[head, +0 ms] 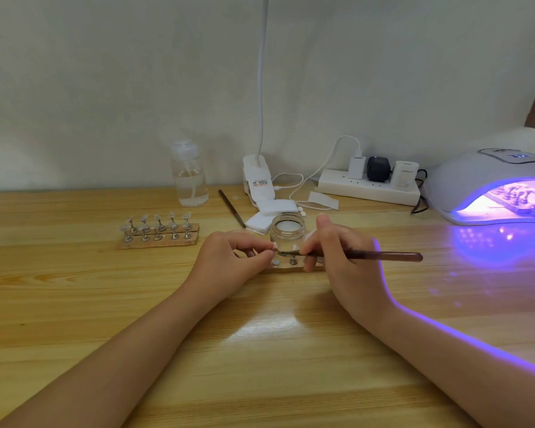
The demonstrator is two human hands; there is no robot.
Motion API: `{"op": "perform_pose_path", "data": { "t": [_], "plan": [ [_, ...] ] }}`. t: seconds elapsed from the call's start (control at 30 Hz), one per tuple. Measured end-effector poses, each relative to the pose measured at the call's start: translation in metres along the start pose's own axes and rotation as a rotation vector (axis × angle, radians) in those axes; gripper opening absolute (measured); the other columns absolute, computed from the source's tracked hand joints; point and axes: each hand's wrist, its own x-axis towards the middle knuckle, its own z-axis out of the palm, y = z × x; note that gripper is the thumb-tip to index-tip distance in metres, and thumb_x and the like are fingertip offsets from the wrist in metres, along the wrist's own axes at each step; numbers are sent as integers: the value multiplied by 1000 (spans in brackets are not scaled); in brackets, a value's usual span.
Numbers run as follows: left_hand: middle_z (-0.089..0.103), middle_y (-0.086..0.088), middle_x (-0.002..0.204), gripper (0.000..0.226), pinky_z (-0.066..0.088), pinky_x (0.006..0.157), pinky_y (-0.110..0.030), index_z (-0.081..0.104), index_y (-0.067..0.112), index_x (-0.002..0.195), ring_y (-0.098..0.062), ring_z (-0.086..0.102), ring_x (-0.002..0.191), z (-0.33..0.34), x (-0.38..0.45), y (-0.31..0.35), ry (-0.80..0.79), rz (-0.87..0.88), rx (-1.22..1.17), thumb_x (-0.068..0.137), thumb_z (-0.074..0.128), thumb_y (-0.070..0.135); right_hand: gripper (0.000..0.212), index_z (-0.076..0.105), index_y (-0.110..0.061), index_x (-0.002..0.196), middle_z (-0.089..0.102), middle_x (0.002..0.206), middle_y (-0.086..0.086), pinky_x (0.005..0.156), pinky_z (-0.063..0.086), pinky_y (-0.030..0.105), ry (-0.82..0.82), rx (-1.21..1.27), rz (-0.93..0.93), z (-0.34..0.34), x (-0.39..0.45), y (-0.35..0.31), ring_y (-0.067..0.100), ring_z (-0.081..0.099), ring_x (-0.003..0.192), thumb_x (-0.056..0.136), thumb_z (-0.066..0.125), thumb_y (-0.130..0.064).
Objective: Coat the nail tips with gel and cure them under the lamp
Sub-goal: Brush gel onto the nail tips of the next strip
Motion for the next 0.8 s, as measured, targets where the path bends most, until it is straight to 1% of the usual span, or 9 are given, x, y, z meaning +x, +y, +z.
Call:
{"op": "perform_pose_path", "data": {
  "t": [0.1,0.13,0.27,0.37,0.47,0.63,0.7,0.8],
  "plan": [
    [69,-4,76,21,38,53,-10,72,27,73,-4,53,62,0,0,0,-6,6,3,74,72,6,38,64,-17,62,63,56,1,51,38,8,-43,-31,-43,0,0,-2,1,55,49,90,44,-32],
    [69,-4,76,21,38,52,-9,72,26,73,-3,52,61,0,0,1,-9,8,1,74,72,6,37,64,-17,64,64,57,1,51,36,6,-58,-41,-46,1,0,-3,-1,55,49,90,44,-32],
    [69,-1,75,21,39,53,-9,72,26,72,-2,53,61,0,0,1,-11,15,5,74,72,5,37,65,-18,66,64,58,0,51,36,5,-74,-52,-48,0,0,-3,-2,55,50,90,45,-38],
    [69,-3,75,23,39,53,-10,71,27,70,-5,54,63,0,0,0,-6,16,0,73,72,4,39,65,-19,63,64,58,-2,53,39,8,-68,-53,-19,0,0,-2,1,57,51,89,44,-38],
    [68,-1,74,25,37,52,-8,71,28,69,1,51,60,0,0,0,-8,25,-7,73,72,3,41,65,-18,59,62,52,1,59,46,14,-40,-8,20,0,0,-2,7,59,52,87,44,-39],
    [67,6,73,25,38,53,-8,71,28,69,2,51,61,0,0,0,-14,27,-12,73,72,4,44,64,-14,55,58,47,2,61,51,29,-22,45,45,0,-1,-4,13,58,49,86,45,-39],
    [67,7,73,26,38,53,-8,71,29,69,2,51,61,0,-1,0,-14,29,-9,73,72,4,43,64,-13,58,59,49,2,59,50,23,-23,37,31,0,-1,-5,10,58,50,87,44,-38],
    [67,7,73,26,38,53,-8,70,30,70,3,51,61,-1,-1,0,-28,42,0,73,72,4,42,65,-15,63,62,54,2,53,39,9,-47,-1,4,0,-1,-6,0,55,50,92,46,-39]
  ]
}}
